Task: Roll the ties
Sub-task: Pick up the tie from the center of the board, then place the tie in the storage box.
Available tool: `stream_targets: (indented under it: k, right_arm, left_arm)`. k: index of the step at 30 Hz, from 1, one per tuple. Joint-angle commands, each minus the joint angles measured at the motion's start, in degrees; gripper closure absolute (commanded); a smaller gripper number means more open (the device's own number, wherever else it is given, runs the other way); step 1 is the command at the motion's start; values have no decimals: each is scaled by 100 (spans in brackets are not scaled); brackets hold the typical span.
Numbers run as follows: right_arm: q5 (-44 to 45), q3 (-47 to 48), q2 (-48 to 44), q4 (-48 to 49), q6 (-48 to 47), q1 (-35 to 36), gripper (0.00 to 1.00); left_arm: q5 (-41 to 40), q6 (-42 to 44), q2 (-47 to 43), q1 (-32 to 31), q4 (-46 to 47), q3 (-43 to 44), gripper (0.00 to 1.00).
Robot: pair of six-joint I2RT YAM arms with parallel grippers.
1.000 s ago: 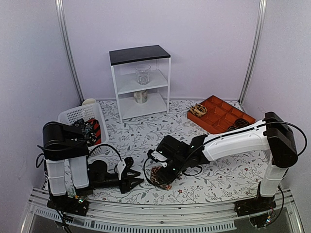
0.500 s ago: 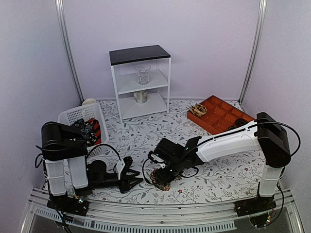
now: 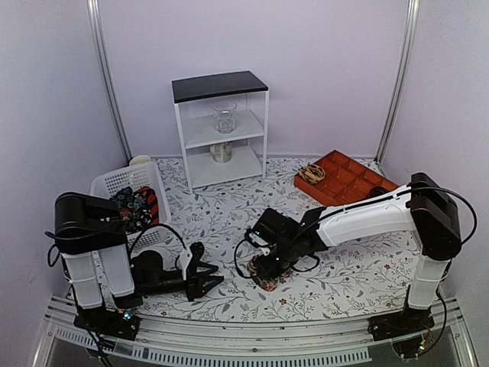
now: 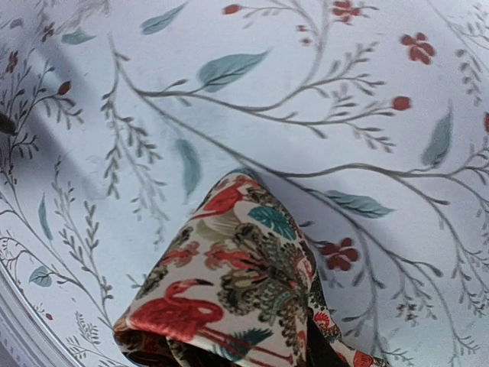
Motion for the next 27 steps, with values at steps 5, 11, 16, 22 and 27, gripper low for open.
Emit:
stream_targets:
  k: [5, 11, 16, 22, 27]
  right_arm:
    - [300, -168, -768, -373, 31, -815, 74]
    - [555, 161, -1135, -724, 97, -1877, 74]
    - [649, 587, -1067, -715, -123, -2750, 74]
    - [5, 1229, -664, -290, -242, -3799, 75]
    - [-542, 1477, -389, 276, 63, -4371, 75]
  left_arm:
    - [-326, -354, -515, 51, 556, 50, 47]
    - [-650, -364, -1579, 57, -1803, 594, 2]
    - [-1042, -142, -2375, 50, -4313, 1495, 1]
    - [-1224, 25, -3013, 54, -5455, 1876, 1]
    - [-1306, -81, -3307, 56, -5611, 1793, 1]
